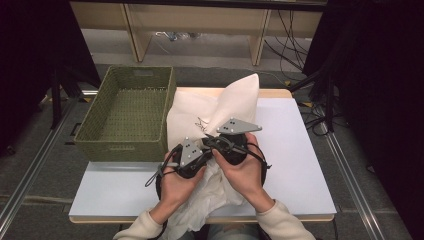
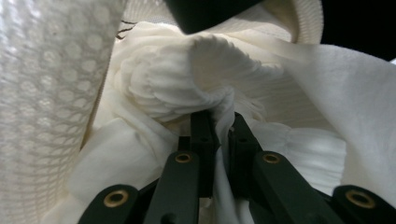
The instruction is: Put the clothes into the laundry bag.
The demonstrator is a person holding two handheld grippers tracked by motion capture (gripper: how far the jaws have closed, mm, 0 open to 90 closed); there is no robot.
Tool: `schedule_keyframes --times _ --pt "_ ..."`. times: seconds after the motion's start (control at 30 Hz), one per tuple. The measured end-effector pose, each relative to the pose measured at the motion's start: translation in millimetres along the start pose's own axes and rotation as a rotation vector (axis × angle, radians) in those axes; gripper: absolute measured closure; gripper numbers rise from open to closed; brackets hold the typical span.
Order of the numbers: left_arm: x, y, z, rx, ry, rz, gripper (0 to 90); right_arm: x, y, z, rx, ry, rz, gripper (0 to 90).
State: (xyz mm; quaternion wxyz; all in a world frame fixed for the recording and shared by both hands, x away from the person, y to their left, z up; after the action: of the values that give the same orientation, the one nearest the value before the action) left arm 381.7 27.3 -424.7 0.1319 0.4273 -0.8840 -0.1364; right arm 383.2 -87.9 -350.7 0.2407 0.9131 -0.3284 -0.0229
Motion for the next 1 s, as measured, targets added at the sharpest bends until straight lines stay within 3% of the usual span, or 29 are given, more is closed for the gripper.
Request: schedule_keyframes --times 0.1,0.2,0.33,0.43,0.5,0.73,0.8,0.97,1.0 --pt "-6.3 -13.3 7.0 -0.018 -0.004 -0.035 82.5 3.0 2.9 -0.9 0.005 -0.004 0.004 88.7" --pt "-17.2 -30.4 17.2 -0.044 0.024 -0.054 80.7 5.8 -1.9 3.4 -0.018 -0.021 -0.004 88.6" --pt "-16.9 -31.1 18.7 -0.054 0.017 -0.052 73.4 10.5 -9.5 9.2 -0.037 -0.039 -0.011 88.5" --pt "-15.4 -24.0 18.3 -0.068 0.005 -0.019 59.8 15.1 -8.5 10.0 -0.035 -0.024 0.015 88.5" --pt "-13.1 -17.7 18.1 -0.069 0.004 -0.001 51.6 15.3 -7.5 10.5 -0.047 -0.045 0.007 88.5" --pt "-5.9 15.8 12.0 -0.079 -0.008 0.061 36.4 17.0 -7.3 10.7 -0.047 -0.036 0.015 88.4" --pt "-6.4 24.2 9.8 -0.081 -0.036 0.053 34.5 16.7 -7.1 10.6 -0.050 -0.038 0.015 88.4" --pt "-7.4 42.7 3.8 -0.065 -0.037 0.053 29.8 17.4 -7.3 11.2 -0.055 -0.037 0.012 88.4" --pt "-9.3 45.2 3.0 -0.058 -0.037 0.034 28.7 18.1 -8.7 11.1 -0.041 -0.026 0.011 88.3"
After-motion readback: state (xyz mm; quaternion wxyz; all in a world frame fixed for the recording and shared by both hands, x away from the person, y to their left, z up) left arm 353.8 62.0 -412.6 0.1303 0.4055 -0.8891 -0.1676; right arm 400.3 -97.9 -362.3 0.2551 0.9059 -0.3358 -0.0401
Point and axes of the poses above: each handheld gripper's, and its own axes: y roughly backward along the jaws, z roughly out of its underside, x roughly to its right, the point moved 3 cm from there along -y, roughly forward along the jaws, and after that the axes turned 11 degrees about y, right-handed, at the moved point
